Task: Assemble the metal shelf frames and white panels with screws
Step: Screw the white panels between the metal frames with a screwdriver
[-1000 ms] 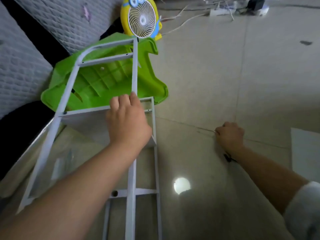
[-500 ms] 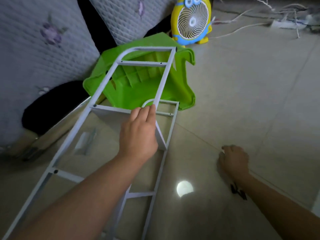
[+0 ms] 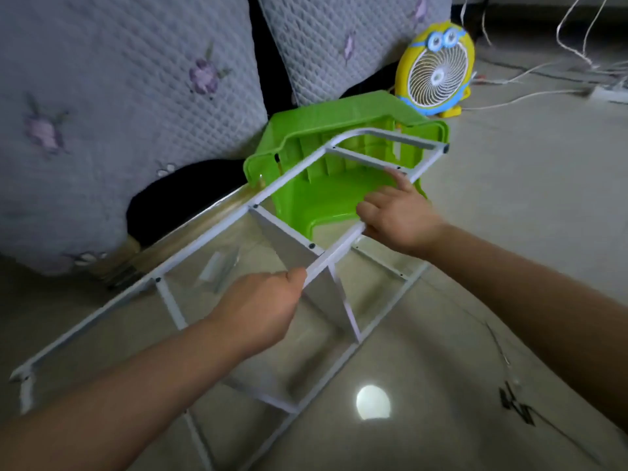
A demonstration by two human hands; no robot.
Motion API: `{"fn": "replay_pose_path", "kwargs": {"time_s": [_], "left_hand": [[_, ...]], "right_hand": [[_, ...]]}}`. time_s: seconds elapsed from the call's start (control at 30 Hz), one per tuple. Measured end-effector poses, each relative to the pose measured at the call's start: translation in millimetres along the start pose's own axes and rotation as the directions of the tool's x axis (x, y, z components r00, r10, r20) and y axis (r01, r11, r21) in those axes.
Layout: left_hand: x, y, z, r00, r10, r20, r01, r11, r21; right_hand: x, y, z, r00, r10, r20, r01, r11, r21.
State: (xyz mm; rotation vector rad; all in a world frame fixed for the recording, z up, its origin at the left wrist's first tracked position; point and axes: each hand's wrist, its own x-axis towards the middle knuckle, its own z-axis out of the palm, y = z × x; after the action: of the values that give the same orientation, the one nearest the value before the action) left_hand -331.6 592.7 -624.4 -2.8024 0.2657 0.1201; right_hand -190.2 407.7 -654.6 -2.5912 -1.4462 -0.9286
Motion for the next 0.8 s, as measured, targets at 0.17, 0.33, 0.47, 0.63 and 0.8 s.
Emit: {"fn": "replay_pose_path", "kwargs": {"time_s": [0.17,0.33,0.47,0.63,0.8], "left_hand": [[-33.5,-78.0,-7.8,0.978,0.174,-0.115,-0.167,0.984,0.063],[-28.4,-108.4,4.7,0.984,0.157,-0.088,-0.161,0.986,-0.035],[-0.3,-115.0,27.3,0.993,0.078,-0.091,-0.077,0.997,0.014],[5.4,-96.7,68.7,0.999,-0.025,-0.026,0.024,0.999,-0.042],[-38.0,-75.4,106.8,0.981,0.145,0.132,-0.12,0.977,-0.178]], "right_hand": [[13.1,-47.4,-30.4,0.995,-0.01,-0.099,0.021,0.994,0.104],[29.3,-80.5,-50.5,0.973,0.076,0.218,-0.085,0.996,0.035],[46.6,-80.6,-27.1,0.772,0.269,0.576,-0.325,0.946,-0.006],[42.8,-77.2,46.7,0.612,0.404,0.68,-0.523,0.851,-0.035],[21.7,-96.6,81.4,0.489,0.352,0.798,-0.588,0.809,0.003]]}}
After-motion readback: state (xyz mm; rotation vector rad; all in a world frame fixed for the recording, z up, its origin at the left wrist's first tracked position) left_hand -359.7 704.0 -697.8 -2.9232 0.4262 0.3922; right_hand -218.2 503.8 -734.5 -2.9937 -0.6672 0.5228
